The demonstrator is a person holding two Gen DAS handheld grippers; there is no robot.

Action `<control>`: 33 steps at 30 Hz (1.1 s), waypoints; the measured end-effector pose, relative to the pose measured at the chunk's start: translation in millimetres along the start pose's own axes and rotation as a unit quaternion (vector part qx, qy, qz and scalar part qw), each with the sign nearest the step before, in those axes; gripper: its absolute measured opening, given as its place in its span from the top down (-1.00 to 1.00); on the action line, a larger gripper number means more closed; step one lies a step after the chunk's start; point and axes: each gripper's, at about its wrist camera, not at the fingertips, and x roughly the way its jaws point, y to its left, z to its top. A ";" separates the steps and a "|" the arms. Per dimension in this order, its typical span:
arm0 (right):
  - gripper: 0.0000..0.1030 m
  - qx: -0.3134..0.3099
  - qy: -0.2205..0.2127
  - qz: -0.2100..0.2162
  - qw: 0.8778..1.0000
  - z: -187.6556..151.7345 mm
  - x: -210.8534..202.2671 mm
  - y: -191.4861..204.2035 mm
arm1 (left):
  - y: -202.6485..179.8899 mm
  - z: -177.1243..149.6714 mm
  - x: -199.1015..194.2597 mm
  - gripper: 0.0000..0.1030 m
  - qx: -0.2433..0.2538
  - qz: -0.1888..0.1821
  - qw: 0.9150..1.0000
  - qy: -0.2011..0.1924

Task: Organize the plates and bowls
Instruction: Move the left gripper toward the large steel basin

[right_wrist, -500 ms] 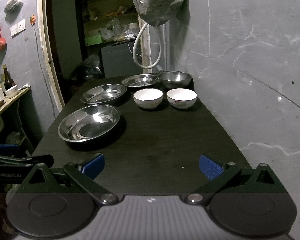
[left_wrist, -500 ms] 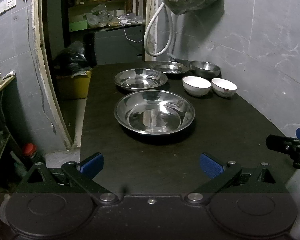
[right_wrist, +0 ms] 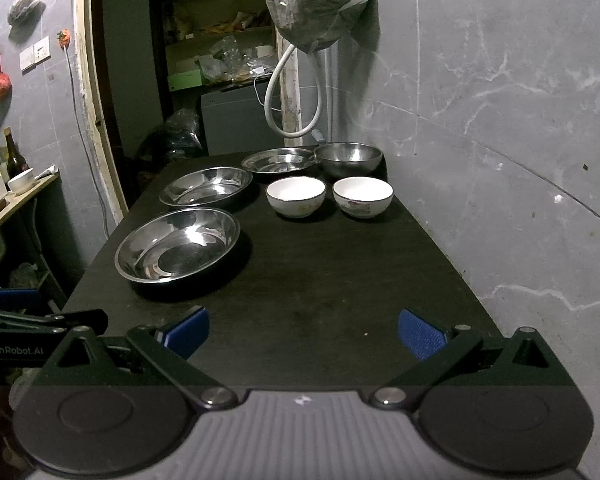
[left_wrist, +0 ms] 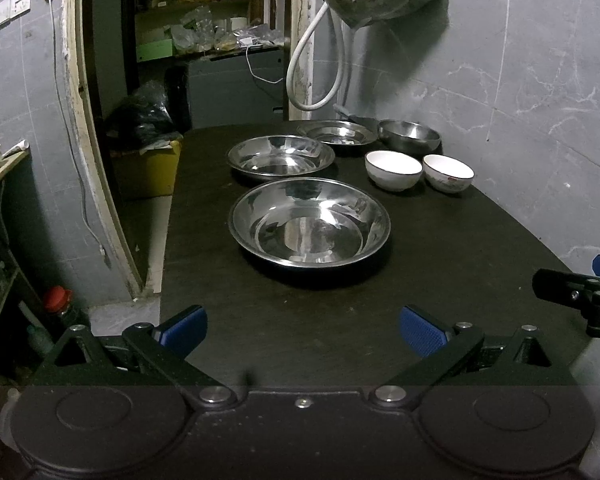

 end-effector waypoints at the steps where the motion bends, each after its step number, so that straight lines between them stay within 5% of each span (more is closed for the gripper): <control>1: -1.00 0.000 0.001 -0.001 1.000 -0.2 0.0 -0.5 | 0.6 -0.3 0.2 -0.98 0.000 0.000 1.000 0.000; 14: -1.00 0.003 0.016 -0.012 1.000 -7.0 2.6 10.0 | 7.0 -4.4 3.8 -0.98 0.007 -0.001 1.000 0.008; 22: -1.00 0.030 0.078 -0.064 0.994 7.7 10.7 17.7 | 19.7 5.6 2.1 -0.98 -0.015 -0.003 1.000 0.022; 33: -1.00 0.041 0.113 -0.078 0.990 27.7 13.1 22.7 | 21.2 29.1 7.0 -0.98 -0.022 -0.003 0.999 0.036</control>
